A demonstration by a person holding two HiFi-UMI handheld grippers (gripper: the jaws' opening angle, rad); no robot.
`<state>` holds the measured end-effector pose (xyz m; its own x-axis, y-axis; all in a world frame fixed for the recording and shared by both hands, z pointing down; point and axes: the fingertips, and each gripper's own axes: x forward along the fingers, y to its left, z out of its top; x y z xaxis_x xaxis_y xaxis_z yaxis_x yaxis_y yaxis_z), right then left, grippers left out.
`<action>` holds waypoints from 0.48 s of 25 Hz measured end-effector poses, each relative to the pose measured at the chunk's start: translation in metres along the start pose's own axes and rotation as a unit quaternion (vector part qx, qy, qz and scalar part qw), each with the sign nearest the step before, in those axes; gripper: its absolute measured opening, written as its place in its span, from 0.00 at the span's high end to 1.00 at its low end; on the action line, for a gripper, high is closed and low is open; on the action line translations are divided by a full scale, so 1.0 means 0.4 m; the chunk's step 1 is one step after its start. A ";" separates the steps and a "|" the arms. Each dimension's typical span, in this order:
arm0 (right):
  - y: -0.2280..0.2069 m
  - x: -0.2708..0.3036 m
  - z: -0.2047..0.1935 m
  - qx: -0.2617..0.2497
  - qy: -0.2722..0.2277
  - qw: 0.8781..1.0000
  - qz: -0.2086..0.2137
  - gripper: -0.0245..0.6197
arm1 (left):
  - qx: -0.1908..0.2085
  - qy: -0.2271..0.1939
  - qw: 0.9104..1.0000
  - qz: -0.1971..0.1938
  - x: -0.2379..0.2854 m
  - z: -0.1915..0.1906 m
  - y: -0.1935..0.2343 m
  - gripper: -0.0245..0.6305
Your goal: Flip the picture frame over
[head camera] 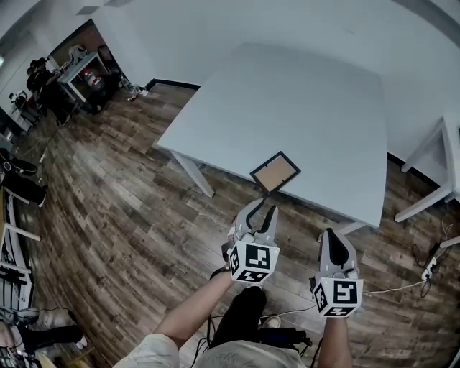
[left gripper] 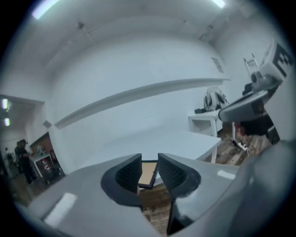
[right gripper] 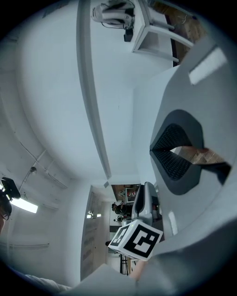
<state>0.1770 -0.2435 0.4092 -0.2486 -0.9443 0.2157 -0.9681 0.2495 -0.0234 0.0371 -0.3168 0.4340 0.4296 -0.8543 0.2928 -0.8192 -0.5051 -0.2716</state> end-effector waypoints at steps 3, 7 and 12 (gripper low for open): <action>0.001 -0.038 0.041 -0.002 -0.022 1.000 -0.001 0.93 | -0.069 -0.038 0.997 0.023 -0.075 0.058 0.006 0.83; 0.014 -0.090 0.096 -0.006 -0.049 0.999 -0.001 0.93 | -0.096 -0.085 0.991 0.049 -0.173 0.129 0.010 0.89; 0.045 -0.168 0.129 -0.011 -0.067 0.998 0.006 0.93 | -0.111 -0.118 0.984 0.072 -0.302 0.180 -0.009 0.96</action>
<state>0.1746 -0.1865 0.3437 -0.2633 -0.9611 0.0834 -0.9646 0.2638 -0.0042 0.0155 -0.2208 0.3338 0.3574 -0.9332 0.0372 -0.9299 -0.3592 -0.0791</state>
